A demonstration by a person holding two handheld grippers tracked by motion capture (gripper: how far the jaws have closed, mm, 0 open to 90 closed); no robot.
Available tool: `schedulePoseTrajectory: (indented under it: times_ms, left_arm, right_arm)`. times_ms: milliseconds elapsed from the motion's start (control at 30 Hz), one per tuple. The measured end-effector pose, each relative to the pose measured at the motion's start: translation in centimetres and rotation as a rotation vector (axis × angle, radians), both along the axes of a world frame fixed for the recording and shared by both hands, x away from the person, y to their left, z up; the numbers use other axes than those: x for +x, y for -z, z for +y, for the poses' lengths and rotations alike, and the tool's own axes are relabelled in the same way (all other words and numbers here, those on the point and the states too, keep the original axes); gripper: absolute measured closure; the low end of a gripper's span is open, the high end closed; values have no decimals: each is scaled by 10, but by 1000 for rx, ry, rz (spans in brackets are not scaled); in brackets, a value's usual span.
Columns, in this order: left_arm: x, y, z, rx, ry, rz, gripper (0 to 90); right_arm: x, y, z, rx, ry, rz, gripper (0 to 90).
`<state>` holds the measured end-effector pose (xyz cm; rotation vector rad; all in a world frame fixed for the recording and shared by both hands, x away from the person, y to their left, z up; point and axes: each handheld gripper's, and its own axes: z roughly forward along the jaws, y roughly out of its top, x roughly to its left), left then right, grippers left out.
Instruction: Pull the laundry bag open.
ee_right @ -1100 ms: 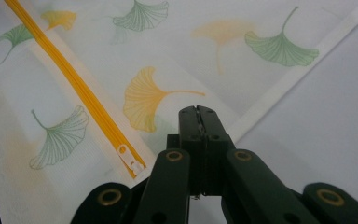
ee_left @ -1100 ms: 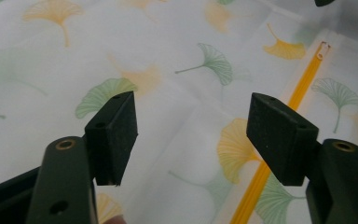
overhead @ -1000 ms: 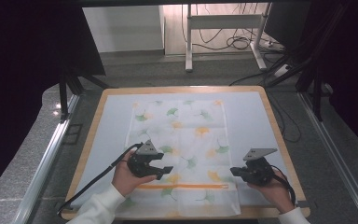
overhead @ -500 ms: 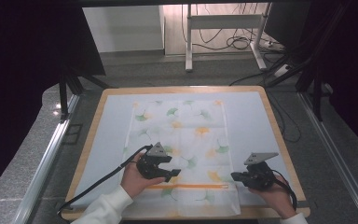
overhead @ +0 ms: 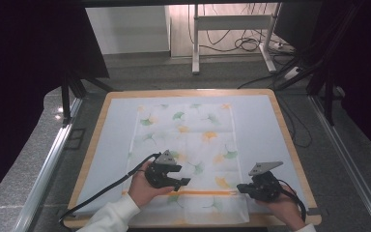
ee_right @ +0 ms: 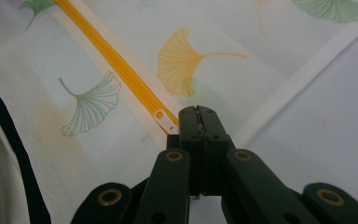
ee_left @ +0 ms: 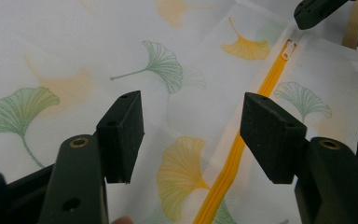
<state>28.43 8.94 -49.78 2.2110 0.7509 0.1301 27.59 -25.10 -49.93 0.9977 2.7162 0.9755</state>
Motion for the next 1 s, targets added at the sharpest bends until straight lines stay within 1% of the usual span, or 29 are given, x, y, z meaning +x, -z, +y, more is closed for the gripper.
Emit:
schedulePoseTrajectory:
  times_ms: [33, 67, 100, 133, 167, 200, 267, 333, 400, 433, 467, 500, 533, 567, 633, 700, 733, 767, 800, 833, 867, 933, 967, 1000]
  left_arm:
    - [-4, -2, -4, 21, 8, -25, 402]
    - [-7, -4, -7, 6, 24, -30, 401]
    - [-9, -6, -9, -17, 37, -15, 399]
    - [-10, -8, -12, -23, 48, -9, 397]
    - [-12, -10, -15, -9, 54, -18, 397]
    - [-14, -11, -18, -17, 52, -15, 398]
    - [-15, -10, -21, -56, 48, 43, 416]
    - [-18, -8, -25, -54, 46, 63, 439]
    - [-21, -7, -28, -72, 54, 90, 457]
    - [-23, -8, -32, -51, 62, 83, 463]
    - [-27, -10, -37, -18, 69, 49, 459]
    - [-30, -12, -42, -12, 82, 37, 460]
    - [-32, -14, -46, -16, 100, 45, 456]
    - [-33, -15, -51, -18, 109, 44, 451]
    - [-34, -17, -60, -9, 111, 39, 451]
    - [-31, -15, -65, -40, 97, 70, 460]
    - [-29, -13, -66, -38, 93, 86, 463]
    - [-29, -12, -69, -12, 87, 76, 462]
    - [-29, -11, -73, 1, 88, 69, 464]
    - [-29, -10, -77, 3, 95, 75, 465]
    - [-30, -9, -81, -9, 97, 81, 465]
    - [-28, -6, -85, -32, 93, 112, 476]
    - [-26, -3, -86, -27, 87, 123, 481]
    - [-25, 0, -87, -15, 82, 125, 485]
  right_arm:
    - [0, 1, 1, -2, -4, 5, 892]
    - [-1, 2, 1, -3, -6, 7, 892]
    - [-1, 3, 2, -6, -6, 11, 892]
    - [-1, 4, 2, -9, -8, 13, 893]
    - [-1, 4, 2, -11, -7, 16, 893]
    - [-1, 5, 2, -14, -8, 16, 892]
    - [-1, 6, 2, -14, -8, 16, 893]
    - [-1, 6, 2, -11, -9, 18, 893]
    - [0, 7, 1, -9, -9, 20, 893]
    - [0, 7, 1, -8, -8, 22, 893]
    - [0, 7, 2, -8, -9, 23, 893]
    - [0, 7, 2, -6, -8, 22, 892]
    - [1, 7, 2, -5, -11, 22, 893]
    - [0, 7, 3, -6, -9, 25, 893]
    - [0, 7, 3, -8, -15, 22, 893]
    - [0, 8, 3, -8, -17, 22, 893]
    - [0, 8, 3, -6, -17, 23, 892]
    - [1, 8, 3, -3, -18, 25, 893]
    - [1, 8, 2, -1, -20, 25, 893]
    - [2, 9, 2, -2, -24, 26, 893]
    - [2, 9, 2, 1, -21, 28, 893]
    - [2, 10, 2, 3, -18, 33, 893]
    - [2, 10, 2, 4, -17, 33, 893]
    - [2, 10, 1, 4, -19, 31, 893]
